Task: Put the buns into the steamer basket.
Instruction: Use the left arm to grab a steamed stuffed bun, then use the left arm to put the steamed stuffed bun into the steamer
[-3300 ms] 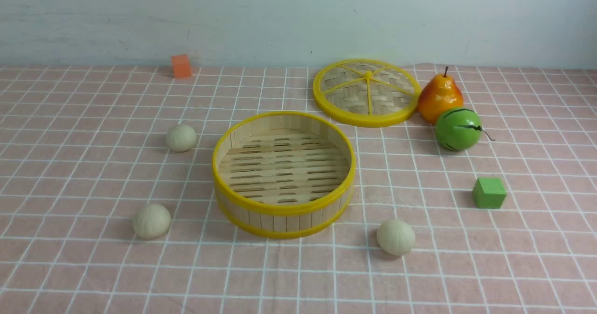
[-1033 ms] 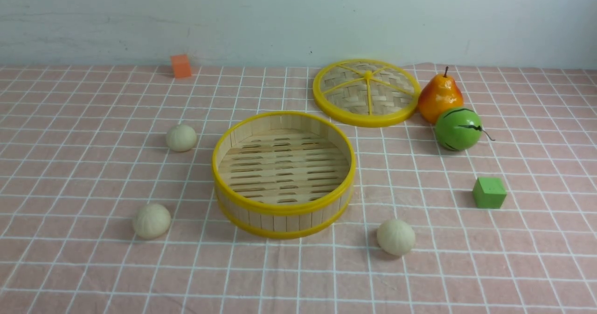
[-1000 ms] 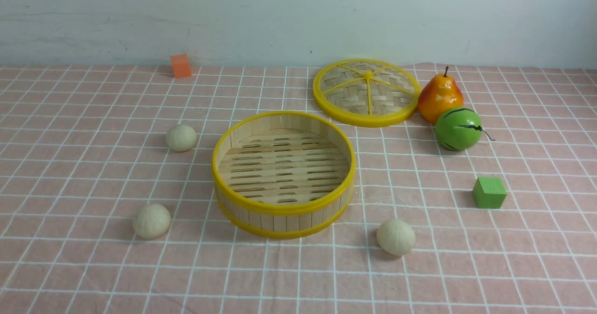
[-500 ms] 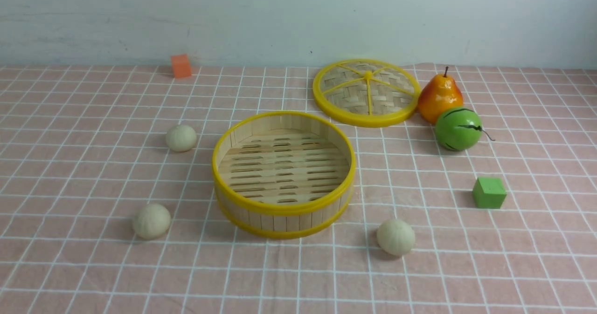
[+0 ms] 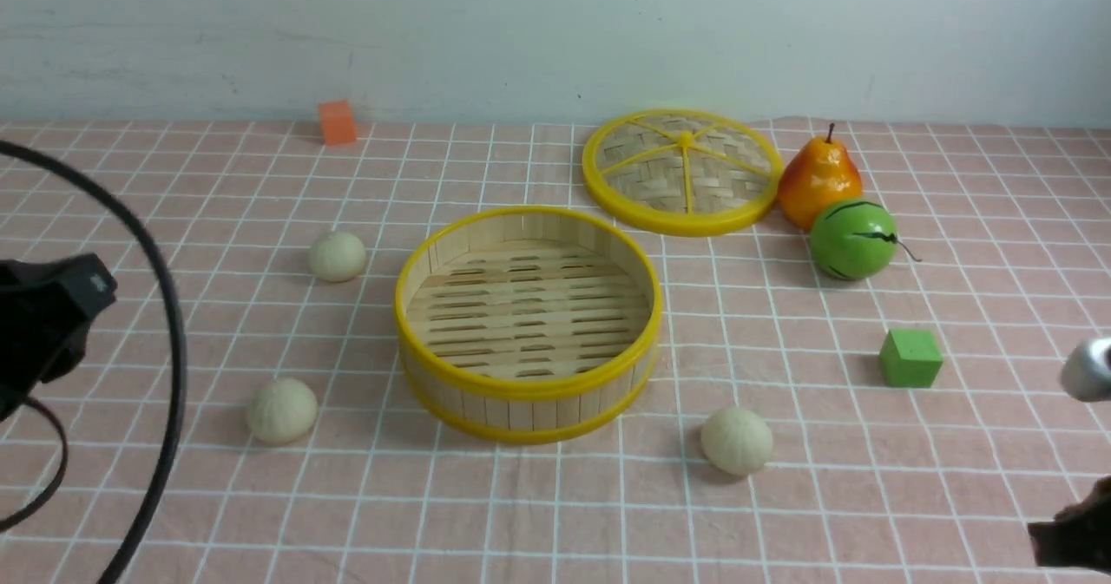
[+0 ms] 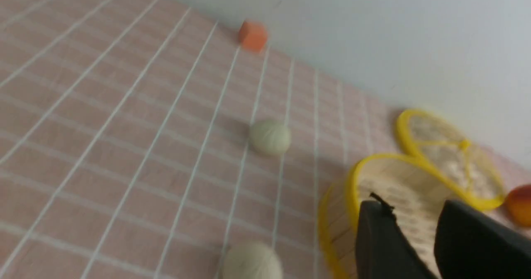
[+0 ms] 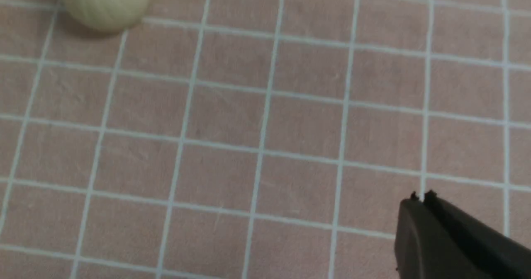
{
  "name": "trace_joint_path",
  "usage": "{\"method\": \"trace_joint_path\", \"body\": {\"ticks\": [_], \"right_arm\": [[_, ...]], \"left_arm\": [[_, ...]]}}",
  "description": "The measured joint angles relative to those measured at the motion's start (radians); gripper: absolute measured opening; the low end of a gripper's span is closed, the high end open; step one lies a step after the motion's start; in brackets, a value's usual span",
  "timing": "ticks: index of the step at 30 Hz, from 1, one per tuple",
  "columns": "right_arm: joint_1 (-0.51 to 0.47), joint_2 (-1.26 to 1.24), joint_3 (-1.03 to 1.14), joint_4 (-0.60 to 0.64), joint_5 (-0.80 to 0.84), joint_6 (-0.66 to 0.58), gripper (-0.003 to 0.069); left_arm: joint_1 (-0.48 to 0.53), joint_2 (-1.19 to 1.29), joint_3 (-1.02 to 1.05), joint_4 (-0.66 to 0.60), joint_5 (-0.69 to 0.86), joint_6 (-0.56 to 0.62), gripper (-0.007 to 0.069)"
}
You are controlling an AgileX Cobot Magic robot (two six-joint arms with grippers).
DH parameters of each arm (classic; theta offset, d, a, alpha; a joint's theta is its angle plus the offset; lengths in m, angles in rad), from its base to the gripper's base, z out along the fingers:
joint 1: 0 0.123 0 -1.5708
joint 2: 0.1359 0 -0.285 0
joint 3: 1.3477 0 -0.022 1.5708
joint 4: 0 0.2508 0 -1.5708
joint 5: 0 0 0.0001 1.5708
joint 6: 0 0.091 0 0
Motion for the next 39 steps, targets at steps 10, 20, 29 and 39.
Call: {"method": "trace_joint_path", "body": {"ticks": [10,20,29,39], "right_arm": [[0.0,0.11,-0.103,0.417,0.073,-0.447,-0.0002],[0.0,0.11,-0.103,0.483,0.131,-0.591,-0.0002],[0.0,0.11,-0.103,0.492,0.132,-0.593,-0.0002],[0.0,0.11,-0.103,0.533,0.104,-0.594,-0.0001]], "left_arm": [[-0.042,0.447,-0.495,-0.092,0.742,0.256,-0.0014],[-0.048,0.838,-0.748,-0.073,0.802,0.314,0.0239],[-0.05,0.967,-0.765,-0.07,0.757,0.38,0.0291],[-0.147,0.959,-0.938,-0.125,0.82,0.431,-0.0012]]}}
